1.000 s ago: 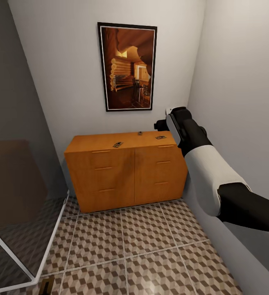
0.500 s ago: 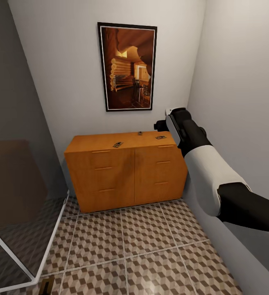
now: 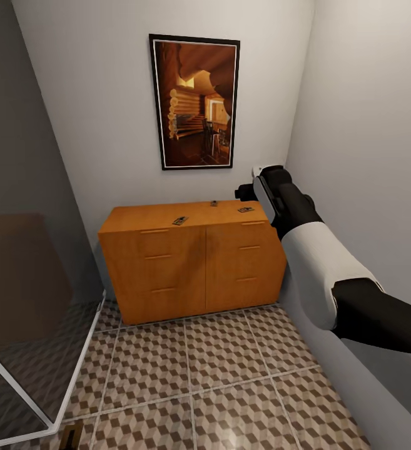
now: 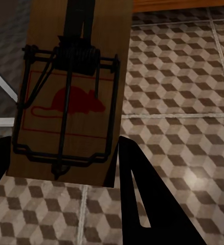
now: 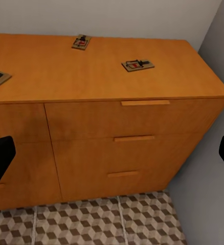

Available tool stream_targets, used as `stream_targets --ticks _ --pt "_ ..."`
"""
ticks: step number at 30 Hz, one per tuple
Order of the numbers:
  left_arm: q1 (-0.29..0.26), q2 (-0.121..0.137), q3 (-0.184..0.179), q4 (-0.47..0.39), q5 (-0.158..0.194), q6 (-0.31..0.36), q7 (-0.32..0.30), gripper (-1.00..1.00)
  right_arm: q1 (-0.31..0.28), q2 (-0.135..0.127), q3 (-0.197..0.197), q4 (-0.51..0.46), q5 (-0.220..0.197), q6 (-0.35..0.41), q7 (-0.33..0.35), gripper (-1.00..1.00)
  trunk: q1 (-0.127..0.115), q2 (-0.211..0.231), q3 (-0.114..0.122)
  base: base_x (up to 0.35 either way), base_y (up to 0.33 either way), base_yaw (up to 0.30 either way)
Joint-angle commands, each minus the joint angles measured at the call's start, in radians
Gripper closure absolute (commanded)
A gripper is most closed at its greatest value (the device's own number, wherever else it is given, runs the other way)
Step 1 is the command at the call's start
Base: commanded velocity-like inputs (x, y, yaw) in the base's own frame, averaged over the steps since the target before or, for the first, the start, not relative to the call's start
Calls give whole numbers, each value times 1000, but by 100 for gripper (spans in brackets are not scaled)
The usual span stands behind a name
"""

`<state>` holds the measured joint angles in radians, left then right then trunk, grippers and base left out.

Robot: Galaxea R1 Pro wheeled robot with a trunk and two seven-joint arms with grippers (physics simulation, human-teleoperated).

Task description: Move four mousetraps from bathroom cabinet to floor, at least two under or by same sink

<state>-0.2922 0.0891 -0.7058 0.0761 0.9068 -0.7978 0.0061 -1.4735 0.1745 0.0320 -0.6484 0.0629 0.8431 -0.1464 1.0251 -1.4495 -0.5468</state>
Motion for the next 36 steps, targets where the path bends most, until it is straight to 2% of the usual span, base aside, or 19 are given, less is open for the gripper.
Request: stream_targets --ticks 1,36 --pt "-1 -1 -8 2 0 -3 6 100 -1 0 2 -1 6 5 1 -100 0 -1 -1 0 0 0" --pt "-1 -1 -8 2 0 -3 6 100 -1 0 2 1 8 5 -1 -100 0 -1 -1 0 0 0"
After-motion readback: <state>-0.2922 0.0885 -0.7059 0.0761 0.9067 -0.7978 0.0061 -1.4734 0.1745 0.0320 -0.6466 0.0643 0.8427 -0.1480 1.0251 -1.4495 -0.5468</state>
